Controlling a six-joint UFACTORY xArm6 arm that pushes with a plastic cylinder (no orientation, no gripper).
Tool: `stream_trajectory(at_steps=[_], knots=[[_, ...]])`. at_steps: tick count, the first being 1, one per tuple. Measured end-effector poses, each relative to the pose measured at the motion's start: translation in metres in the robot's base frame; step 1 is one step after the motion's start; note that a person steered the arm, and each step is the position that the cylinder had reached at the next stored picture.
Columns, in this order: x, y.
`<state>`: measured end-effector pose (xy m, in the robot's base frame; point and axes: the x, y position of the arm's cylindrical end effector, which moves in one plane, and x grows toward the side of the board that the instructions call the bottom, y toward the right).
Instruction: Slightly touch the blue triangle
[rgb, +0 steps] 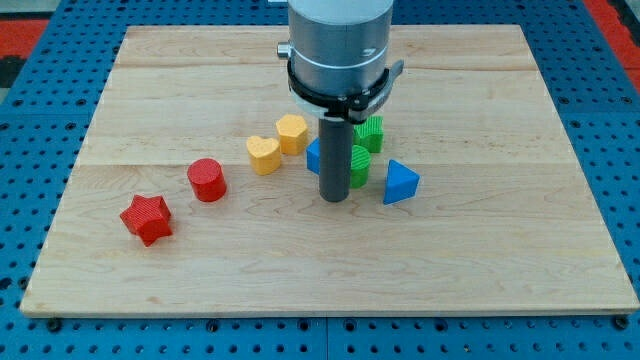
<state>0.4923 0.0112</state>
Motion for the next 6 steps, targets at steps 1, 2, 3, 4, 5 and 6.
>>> stream_trajectory(at_steps=[1, 2, 3, 4, 5, 6], knots=[[0.006, 0.021], [0.006, 0.041], [0.006, 0.046], [0.008, 0.053], [0.017, 0.02], [0.021, -0.042]])
